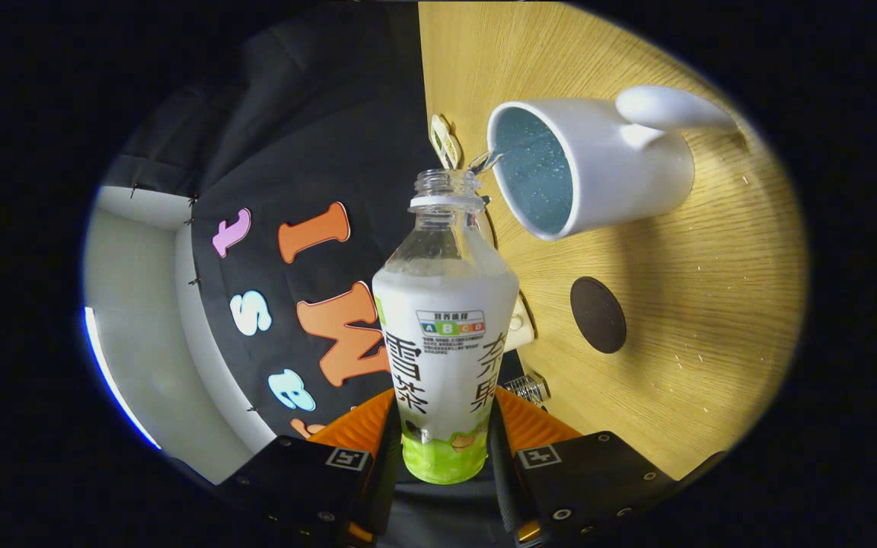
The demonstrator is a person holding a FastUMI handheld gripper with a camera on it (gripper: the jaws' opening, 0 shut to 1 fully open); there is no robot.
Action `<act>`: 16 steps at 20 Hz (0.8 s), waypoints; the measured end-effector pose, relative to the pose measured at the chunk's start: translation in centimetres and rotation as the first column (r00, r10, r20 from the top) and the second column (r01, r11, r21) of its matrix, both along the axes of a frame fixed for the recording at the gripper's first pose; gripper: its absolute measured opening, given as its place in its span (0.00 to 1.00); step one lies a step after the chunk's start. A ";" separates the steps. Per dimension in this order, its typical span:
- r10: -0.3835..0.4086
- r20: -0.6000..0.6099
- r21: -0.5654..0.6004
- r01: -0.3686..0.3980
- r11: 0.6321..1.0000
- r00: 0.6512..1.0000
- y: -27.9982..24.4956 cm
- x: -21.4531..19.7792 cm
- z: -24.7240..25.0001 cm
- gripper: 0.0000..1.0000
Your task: Take the bottle from table, then pour the juice into the cup, finally place the bottle on the coaster
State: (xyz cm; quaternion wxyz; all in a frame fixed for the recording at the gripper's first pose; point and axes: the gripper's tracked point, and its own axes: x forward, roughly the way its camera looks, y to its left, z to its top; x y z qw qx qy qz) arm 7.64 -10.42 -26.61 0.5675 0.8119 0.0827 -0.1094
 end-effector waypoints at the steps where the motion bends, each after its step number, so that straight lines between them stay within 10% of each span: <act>1: -0.003 0.000 0.001 0.003 1.000 1.000 -0.1 -0.1 0.0 0.56; 16: -0.036 0.017 0.071 0.035 0.997 0.999 -0.5 0.1 0.7 0.56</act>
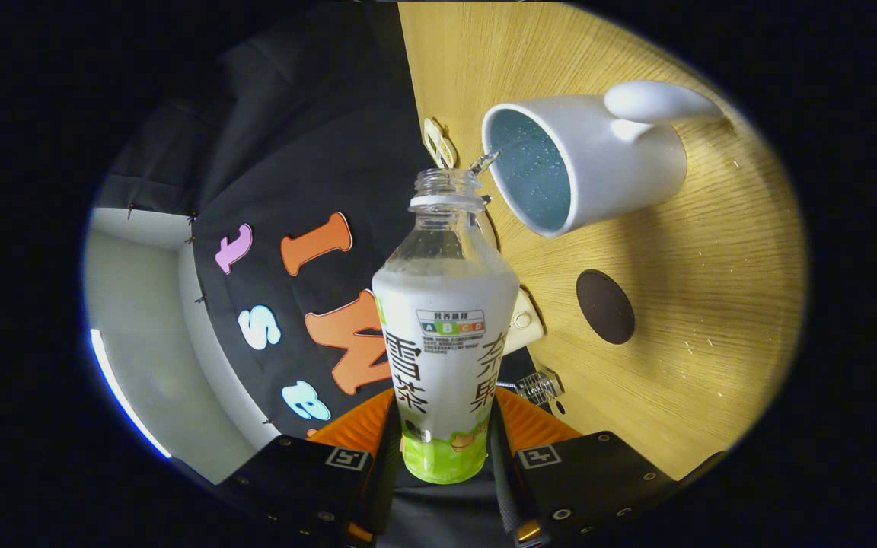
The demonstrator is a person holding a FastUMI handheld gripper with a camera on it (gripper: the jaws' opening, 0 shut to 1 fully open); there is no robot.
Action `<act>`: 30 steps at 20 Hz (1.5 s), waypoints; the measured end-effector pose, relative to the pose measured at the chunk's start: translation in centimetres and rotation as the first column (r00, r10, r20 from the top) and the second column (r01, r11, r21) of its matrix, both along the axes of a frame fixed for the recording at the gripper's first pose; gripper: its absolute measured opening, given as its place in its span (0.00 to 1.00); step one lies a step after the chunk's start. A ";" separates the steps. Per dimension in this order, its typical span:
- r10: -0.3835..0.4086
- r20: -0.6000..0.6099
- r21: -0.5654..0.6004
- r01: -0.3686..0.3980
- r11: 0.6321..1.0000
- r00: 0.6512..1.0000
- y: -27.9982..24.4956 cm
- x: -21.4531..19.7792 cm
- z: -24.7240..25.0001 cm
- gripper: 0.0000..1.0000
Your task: Take the bottle from table, then pour the juice into the cup, finally place the bottle on the coaster
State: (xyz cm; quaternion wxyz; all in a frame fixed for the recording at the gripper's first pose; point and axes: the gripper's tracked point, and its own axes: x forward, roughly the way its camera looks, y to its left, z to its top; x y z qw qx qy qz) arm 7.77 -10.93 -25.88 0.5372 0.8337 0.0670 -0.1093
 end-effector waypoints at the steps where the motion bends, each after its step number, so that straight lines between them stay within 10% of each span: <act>1: -0.004 0.001 0.006 0.004 1.000 1.000 0.0 0.0 0.1 0.56; 30: -0.102 0.036 0.176 0.094 0.980 0.994 -1.4 0.5 2.6 0.56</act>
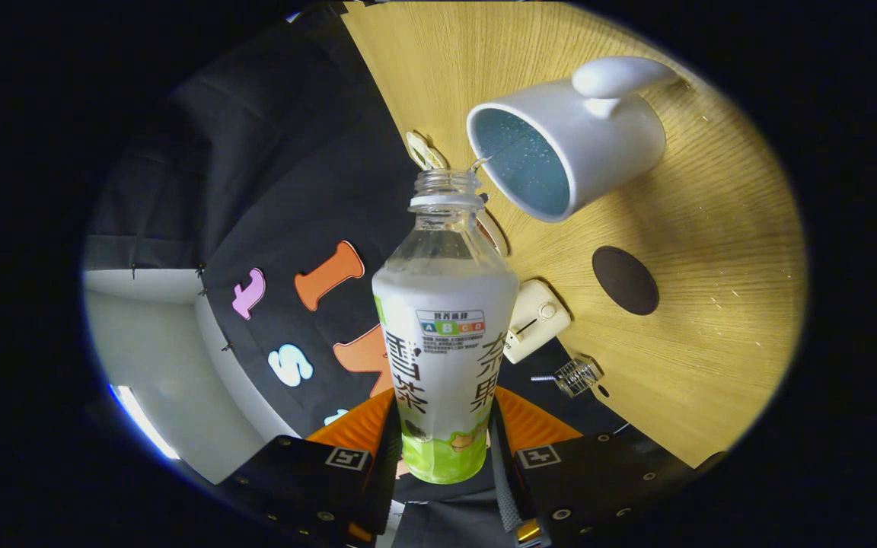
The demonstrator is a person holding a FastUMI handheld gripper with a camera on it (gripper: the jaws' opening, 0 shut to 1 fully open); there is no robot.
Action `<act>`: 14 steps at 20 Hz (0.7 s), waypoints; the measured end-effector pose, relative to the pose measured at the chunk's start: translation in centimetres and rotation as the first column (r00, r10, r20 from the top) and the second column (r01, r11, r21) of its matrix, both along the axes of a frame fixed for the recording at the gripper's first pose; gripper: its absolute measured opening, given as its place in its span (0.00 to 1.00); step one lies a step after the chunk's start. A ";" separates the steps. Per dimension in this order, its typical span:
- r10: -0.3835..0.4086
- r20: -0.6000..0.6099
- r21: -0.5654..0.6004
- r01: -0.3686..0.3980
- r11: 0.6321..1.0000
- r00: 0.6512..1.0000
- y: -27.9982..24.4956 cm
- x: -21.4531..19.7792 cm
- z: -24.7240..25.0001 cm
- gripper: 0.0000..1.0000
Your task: Take the bottle from table, then pour the juice into the cup, finally place the bottle on the coaster
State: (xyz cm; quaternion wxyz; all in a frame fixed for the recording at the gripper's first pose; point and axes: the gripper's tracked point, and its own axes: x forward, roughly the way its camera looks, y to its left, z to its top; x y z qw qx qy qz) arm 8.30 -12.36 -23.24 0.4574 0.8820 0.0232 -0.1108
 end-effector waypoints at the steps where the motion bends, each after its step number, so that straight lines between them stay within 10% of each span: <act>1: -0.004 0.008 0.003 0.004 1.000 1.000 -0.1 0.0 0.1 0.56; 9: 0.108 -0.099 -0.185 -0.125 0.975 0.989 1.8 -1.2 -4.6 0.56; 14: 0.217 -0.231 -0.448 -0.301 0.842 0.948 3.8 -2.1 -7.7 0.56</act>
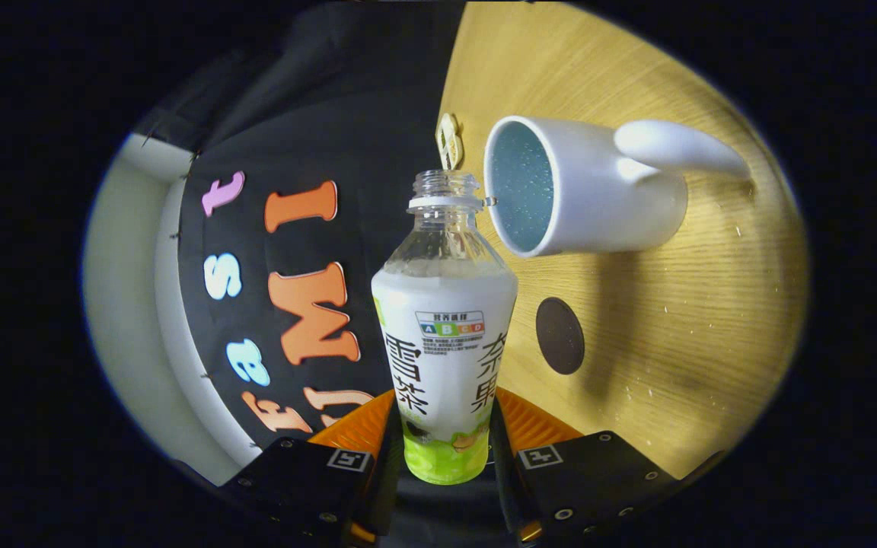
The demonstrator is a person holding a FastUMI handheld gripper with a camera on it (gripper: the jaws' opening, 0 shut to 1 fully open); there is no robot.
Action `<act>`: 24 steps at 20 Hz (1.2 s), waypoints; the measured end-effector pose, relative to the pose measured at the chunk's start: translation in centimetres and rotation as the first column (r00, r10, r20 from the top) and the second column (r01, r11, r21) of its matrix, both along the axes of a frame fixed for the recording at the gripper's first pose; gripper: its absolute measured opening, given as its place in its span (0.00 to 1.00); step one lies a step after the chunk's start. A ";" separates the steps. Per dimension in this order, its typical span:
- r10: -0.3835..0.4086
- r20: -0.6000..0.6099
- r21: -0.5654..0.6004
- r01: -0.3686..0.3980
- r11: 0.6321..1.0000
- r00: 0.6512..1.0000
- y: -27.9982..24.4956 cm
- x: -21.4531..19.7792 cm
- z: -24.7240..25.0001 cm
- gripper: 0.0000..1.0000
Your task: Take the bottle from table, then pour the juice into the cup, finally place the bottle on the coaster
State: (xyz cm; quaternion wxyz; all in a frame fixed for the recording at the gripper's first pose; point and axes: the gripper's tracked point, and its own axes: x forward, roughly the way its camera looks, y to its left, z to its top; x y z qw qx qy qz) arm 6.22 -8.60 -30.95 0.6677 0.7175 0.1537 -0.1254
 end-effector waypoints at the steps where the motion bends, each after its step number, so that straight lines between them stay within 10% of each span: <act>1: 0.031 -0.008 -0.063 -0.031 0.998 0.999 0.2 0.1 -0.2 0.56; 8: 0.160 0.018 -0.473 -0.132 0.871 0.987 -0.5 1.5 2.3 0.56; 16: 0.312 0.014 -0.798 -0.178 0.575 0.950 0.5 4.4 5.4 0.56; 24: 0.345 -0.099 -0.964 -0.176 0.198 0.933 -0.8 7.2 5.5 0.56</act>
